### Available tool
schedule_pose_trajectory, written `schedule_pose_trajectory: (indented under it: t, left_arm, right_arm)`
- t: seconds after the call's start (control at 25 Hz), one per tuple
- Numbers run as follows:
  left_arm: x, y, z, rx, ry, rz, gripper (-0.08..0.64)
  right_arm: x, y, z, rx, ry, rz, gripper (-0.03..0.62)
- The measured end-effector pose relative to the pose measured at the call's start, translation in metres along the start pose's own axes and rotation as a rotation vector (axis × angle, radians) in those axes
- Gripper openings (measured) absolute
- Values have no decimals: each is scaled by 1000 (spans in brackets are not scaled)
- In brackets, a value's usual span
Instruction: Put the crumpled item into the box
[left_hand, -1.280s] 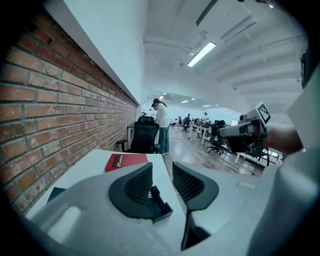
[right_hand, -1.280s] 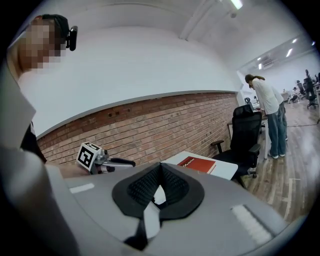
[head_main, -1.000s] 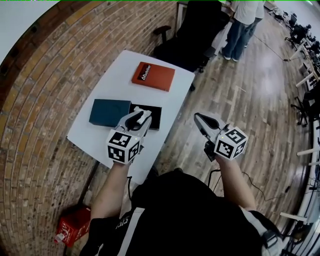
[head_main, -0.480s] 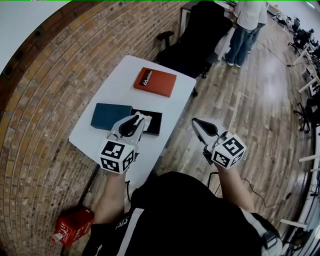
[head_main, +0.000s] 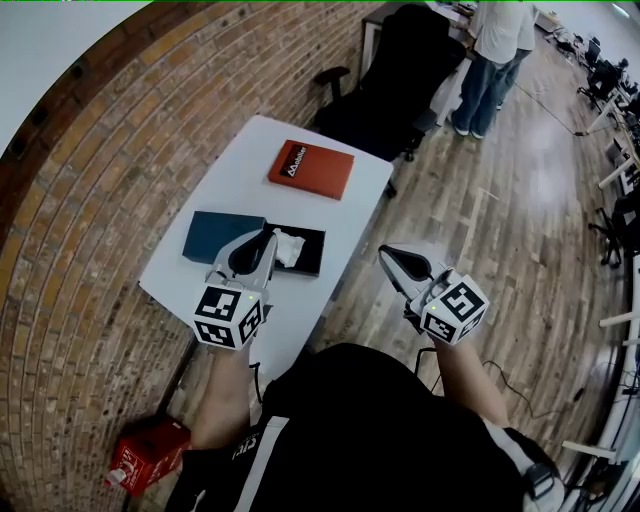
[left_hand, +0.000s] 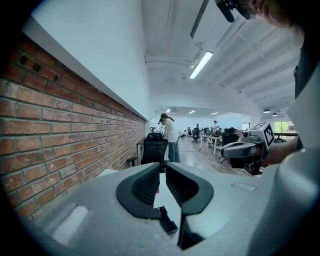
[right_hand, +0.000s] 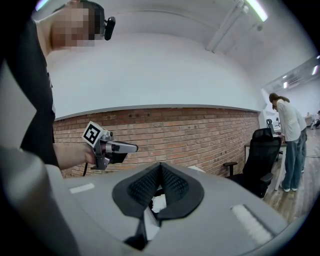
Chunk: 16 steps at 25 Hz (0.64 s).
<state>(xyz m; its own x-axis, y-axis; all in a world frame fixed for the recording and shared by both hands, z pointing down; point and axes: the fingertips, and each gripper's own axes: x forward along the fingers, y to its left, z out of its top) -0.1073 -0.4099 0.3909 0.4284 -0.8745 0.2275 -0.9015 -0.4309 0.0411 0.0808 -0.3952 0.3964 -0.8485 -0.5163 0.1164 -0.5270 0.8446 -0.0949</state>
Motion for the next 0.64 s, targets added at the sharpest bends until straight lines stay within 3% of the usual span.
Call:
schedule_pose_trajectory:
  t: [0.36, 0.64]
  left_arm:
    - [1, -9, -7, -9, 14, -17, 38]
    - [3, -14, 0, 4, 7, -27, 35]
  right_arm:
    - [-9, -10, 2, -1, -17, -65, -2]
    - [-14, -11, 1, 15, -17, -70, -2]
